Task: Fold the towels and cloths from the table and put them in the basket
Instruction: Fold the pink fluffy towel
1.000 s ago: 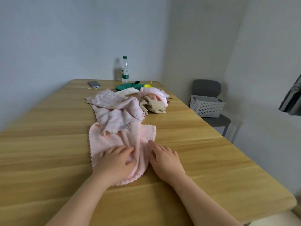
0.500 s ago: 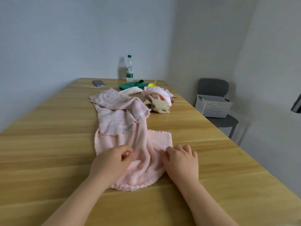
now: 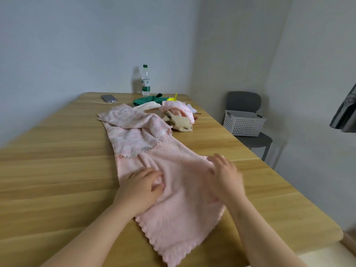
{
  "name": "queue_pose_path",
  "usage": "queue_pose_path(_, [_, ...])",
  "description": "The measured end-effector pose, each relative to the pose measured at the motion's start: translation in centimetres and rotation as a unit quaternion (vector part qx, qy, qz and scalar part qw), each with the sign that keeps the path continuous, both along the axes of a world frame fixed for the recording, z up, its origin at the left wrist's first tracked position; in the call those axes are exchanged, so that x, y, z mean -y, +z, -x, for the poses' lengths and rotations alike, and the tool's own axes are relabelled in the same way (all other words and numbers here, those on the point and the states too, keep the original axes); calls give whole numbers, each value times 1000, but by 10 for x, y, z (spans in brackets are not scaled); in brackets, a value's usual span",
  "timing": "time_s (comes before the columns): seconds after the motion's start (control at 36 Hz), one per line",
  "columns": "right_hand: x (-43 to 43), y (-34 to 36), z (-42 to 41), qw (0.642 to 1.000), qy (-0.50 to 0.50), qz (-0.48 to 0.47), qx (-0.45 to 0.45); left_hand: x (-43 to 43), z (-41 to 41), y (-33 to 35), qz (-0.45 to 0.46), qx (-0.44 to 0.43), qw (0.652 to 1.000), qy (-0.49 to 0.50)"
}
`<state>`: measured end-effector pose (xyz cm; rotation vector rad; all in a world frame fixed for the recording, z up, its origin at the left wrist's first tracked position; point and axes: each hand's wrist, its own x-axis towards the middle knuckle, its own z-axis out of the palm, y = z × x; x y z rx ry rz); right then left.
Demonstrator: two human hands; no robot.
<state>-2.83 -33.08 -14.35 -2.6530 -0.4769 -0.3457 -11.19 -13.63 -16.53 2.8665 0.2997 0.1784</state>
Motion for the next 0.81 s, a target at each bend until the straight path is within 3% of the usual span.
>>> queue_pose_path(0.11, [-11, -14, 8, 989, 91, 70, -90, 8, 6, 7, 34, 11, 999, 3])
queue_pose_path(0.22, [-3, -15, -2, 989, 80, 103, -76, 9, 18, 11, 124, 25, 991, -47])
queue_pose_path(0.31, [13, -10, -14, 993, 41, 79, -82, 8, 24, 7, 375, 24, 921, -104])
queue_pose_path(0.36, [23, -2, -18, 991, -10, 69, -115, 13, 24, 4, 412, 43, 897, -152])
queue_pose_path(0.44, [19, 12, -17, 988, -39, 92, -120, 26, 18, 7, 406, 151, 889, -149])
queue_pose_path(0.5, [6, 13, -12, 994, -19, 78, -81, 26, 12, 12, 367, 235, 894, -103])
queue_pose_path(0.56, [-7, 6, -4, 991, 21, 89, -93, 15, 3, 9, 216, 271, 936, -60])
queue_pose_path(0.61, [-12, -8, 0, 984, 44, 126, -122, 2, -5, 1, 62, 165, 984, -19])
queue_pose_path(0.69, [-7, -16, -3, 982, 46, 130, -126, -3, -4, 3, -6, -34, 999, 35])
queue_pose_path(0.81, [6, -12, -9, 981, 74, 126, -125, 13, 9, 16, -58, -50, 997, -9])
